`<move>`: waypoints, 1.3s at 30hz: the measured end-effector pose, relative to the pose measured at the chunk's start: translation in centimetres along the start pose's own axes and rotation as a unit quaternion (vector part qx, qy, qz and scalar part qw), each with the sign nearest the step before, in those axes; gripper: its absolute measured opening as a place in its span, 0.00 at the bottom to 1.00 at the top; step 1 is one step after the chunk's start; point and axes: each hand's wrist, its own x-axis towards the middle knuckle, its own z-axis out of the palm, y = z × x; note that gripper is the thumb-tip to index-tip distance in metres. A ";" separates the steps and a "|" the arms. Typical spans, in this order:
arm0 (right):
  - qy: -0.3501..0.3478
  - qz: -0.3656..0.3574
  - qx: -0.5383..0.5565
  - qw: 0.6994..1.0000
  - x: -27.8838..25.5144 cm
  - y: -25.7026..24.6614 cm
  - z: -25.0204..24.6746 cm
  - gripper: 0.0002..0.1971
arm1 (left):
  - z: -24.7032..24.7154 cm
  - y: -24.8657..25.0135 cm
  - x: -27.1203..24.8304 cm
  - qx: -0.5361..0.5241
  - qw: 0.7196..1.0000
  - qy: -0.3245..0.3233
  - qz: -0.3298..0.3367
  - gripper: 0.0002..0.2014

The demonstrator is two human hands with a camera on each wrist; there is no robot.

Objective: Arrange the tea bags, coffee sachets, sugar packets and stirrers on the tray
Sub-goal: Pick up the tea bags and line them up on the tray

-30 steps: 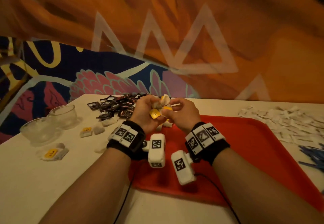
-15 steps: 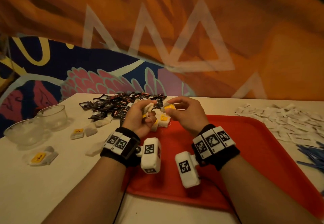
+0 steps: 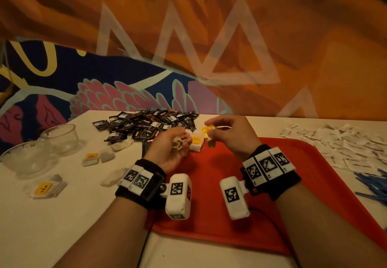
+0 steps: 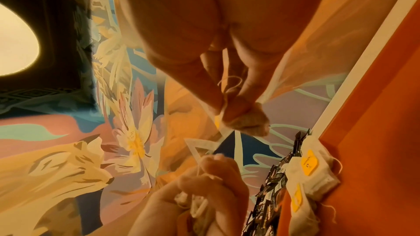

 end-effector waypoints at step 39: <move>-0.064 0.219 -0.210 0.951 5.2 2.7 2.2 0.12 | -1.0 0.7 0.0 0.164 0.964 0.089 0.189 0.02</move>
